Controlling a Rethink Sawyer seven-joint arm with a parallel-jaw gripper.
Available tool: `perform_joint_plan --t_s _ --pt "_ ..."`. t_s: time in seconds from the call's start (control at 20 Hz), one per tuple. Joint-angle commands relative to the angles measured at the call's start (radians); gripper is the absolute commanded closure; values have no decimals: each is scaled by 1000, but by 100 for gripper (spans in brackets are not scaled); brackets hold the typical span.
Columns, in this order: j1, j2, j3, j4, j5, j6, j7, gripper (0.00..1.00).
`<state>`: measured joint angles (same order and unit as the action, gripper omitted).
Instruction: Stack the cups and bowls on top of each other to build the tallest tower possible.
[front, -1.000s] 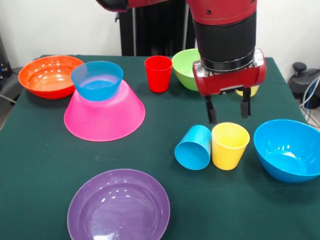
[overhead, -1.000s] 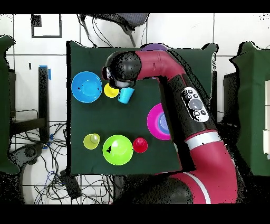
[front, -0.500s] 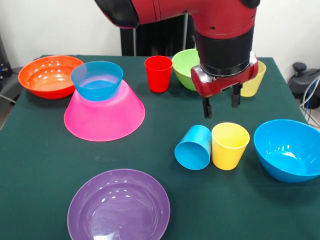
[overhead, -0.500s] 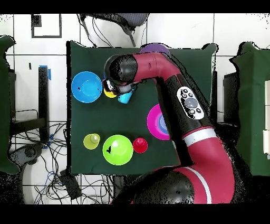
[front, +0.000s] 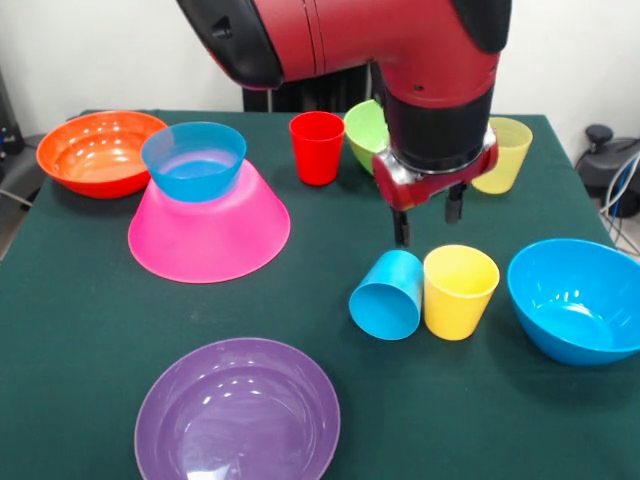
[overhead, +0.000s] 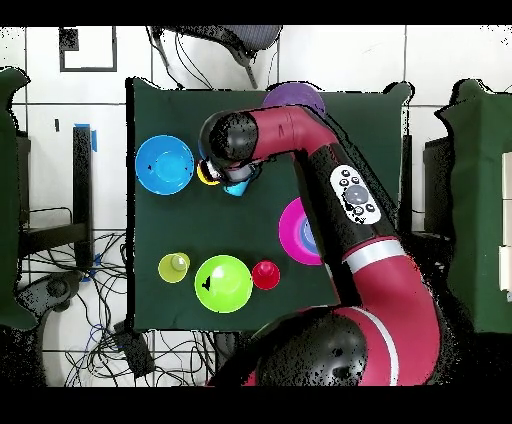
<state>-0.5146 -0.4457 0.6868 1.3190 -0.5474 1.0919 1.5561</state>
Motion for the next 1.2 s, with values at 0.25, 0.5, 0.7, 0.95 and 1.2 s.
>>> perform_joint_plan --t_s 0.25,0.5,0.7,0.95,1.2 --pt "15 47 -28 -19 -163 -342 -64 0" --pt "11 34 -42 4 -148 -383 -60 0" --pt "10 27 -53 30 -136 -415 -52 0" --pt "0 60 -54 29 -103 -359 -73 0" --pt "11 93 -53 -17 -63 -232 -113 0"
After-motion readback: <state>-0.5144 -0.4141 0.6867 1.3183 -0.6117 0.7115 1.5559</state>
